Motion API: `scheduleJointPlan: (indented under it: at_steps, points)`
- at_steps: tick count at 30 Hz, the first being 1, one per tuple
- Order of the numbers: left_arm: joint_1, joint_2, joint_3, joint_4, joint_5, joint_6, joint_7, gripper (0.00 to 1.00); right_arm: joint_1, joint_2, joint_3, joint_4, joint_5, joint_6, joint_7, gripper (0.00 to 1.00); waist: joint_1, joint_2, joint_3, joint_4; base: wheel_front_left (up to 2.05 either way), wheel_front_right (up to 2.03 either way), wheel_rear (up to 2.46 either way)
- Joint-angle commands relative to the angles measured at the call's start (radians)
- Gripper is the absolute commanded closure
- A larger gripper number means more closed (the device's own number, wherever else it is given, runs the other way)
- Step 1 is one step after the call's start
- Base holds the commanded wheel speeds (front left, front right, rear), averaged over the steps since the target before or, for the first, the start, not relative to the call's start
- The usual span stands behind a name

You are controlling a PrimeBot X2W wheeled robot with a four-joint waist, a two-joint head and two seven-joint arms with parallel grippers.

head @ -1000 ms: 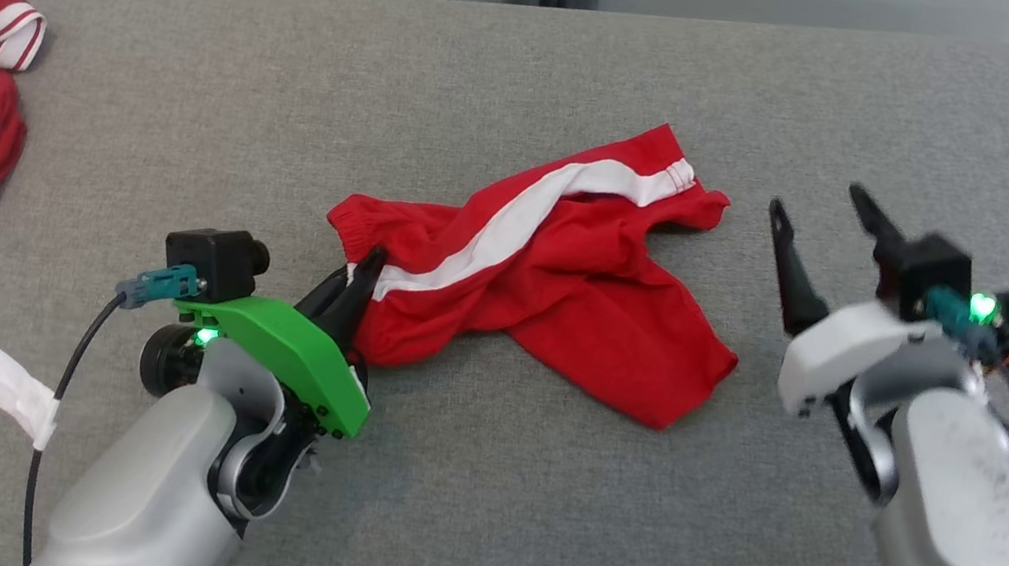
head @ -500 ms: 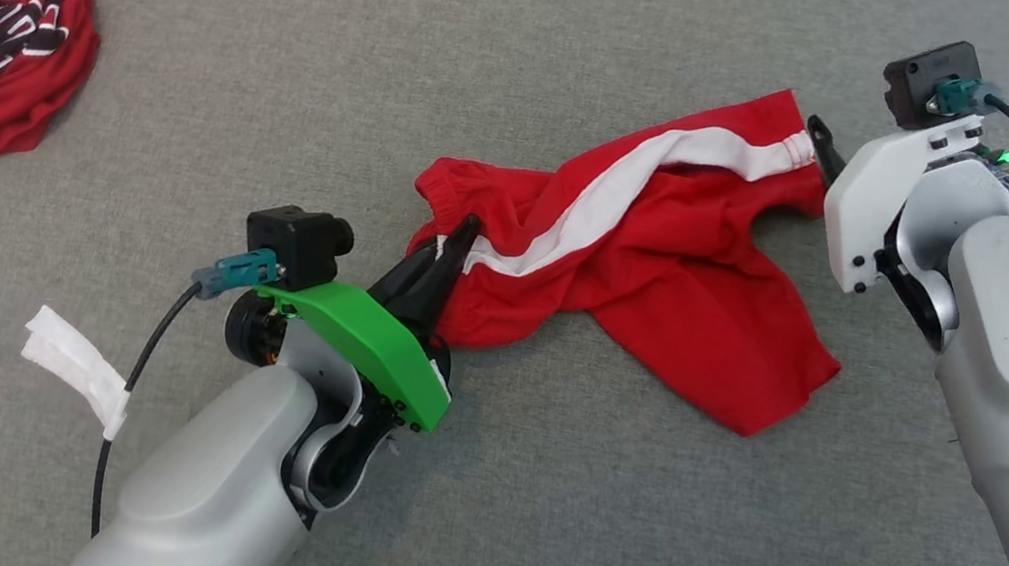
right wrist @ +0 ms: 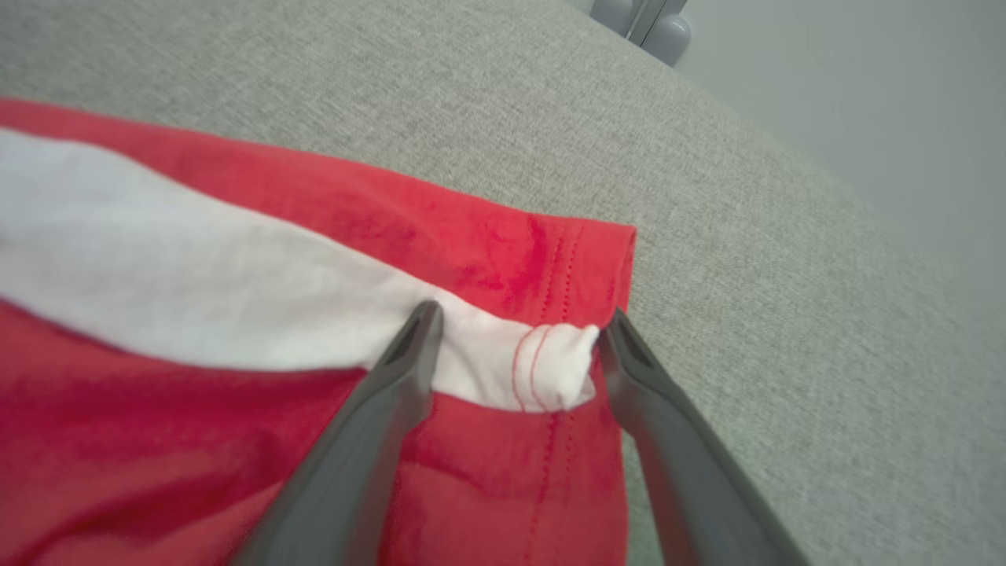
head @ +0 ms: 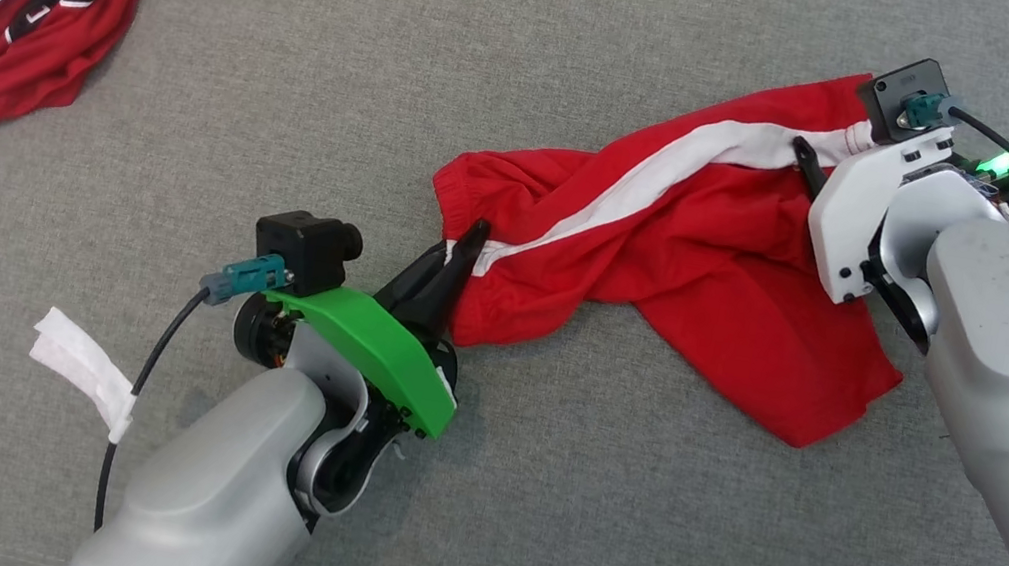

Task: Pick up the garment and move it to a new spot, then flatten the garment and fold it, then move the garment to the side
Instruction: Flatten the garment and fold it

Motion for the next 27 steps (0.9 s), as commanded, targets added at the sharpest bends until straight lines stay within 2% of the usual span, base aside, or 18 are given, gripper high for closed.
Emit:
scheduleJointPlan:
  at_steps: [1,4,6,7,8,9,15,16,18,20,27]
  points:
    - [-0.016,0.006,-0.005,0.005,-0.010,-0.003,-0.007,1.00,-0.005,-0.001,0.015,0.016,0.010,-0.001,-0.007,0.00,-0.0001,0.0000,0.001,0.000,0.00,0.00,0.00]
    - [-0.017,0.009,-0.013,0.009,-0.020,-0.003,-0.017,1.00,-0.020,0.005,0.042,0.031,0.020,-0.001,-0.020,0.00,-0.0001,0.0000,-0.002,-0.004,0.00,0.00,0.00]
    - [-0.016,0.012,-0.019,0.013,-0.024,-0.003,-0.019,1.00,-0.025,0.012,0.060,0.038,0.030,-0.001,-0.023,0.12,-0.0001,0.0000,-0.006,-0.008,0.00,0.00,0.00]
    - [-0.016,0.013,-0.022,0.015,-0.027,-0.003,-0.022,1.00,-0.026,0.015,0.069,0.040,0.035,-0.001,-0.025,0.27,-0.0001,0.0000,-0.008,-0.010,0.00,0.00,0.00]
    - [-0.017,0.015,-0.023,0.017,-0.027,-0.003,-0.025,1.00,-0.027,0.016,0.076,0.042,0.039,-0.001,-0.025,0.35,-0.0001,0.0000,-0.009,-0.011,0.00,0.00,0.00]
    - [-0.017,0.016,-0.026,0.018,-0.030,-0.003,-0.026,1.00,-0.026,0.018,0.085,0.044,0.046,-0.001,-0.024,0.52,-0.0001,0.0000,-0.011,-0.012,0.00,0.00,0.00]
    - [-0.026,0.023,-0.037,0.022,-0.042,-0.003,-0.034,1.00,-0.027,0.007,0.129,0.055,0.095,-0.001,-0.015,0.62,-0.0001,0.0000,-0.010,-0.011,0.00,0.00,0.00]
    - [-0.026,0.025,-0.038,0.023,-0.044,-0.003,-0.037,1.00,-0.030,0.004,0.135,0.058,0.101,-0.001,-0.018,0.66,-0.0001,0.0000,-0.010,-0.011,0.00,0.00,0.00]
    - [-0.027,0.028,-0.039,0.025,-0.047,-0.003,-0.040,1.00,-0.036,0.001,0.139,0.063,0.110,-0.001,-0.027,0.81,-0.0001,0.0000,-0.010,-0.012,0.00,0.00,0.00]
    - [-0.026,0.033,-0.040,0.026,-0.050,-0.003,-0.047,1.00,-0.044,0.003,0.138,0.067,0.126,-0.001,-0.045,1.00,-0.0001,0.0000,-0.014,-0.013,0.00,0.00,0.00]
    - [-0.017,0.069,-0.018,0.013,-0.042,-0.003,-0.069,1.00,-0.062,-0.010,0.121,0.054,0.189,-0.001,-0.097,1.00,-0.0001,0.0000,-0.058,-0.033,0.00,0.00,0.00]
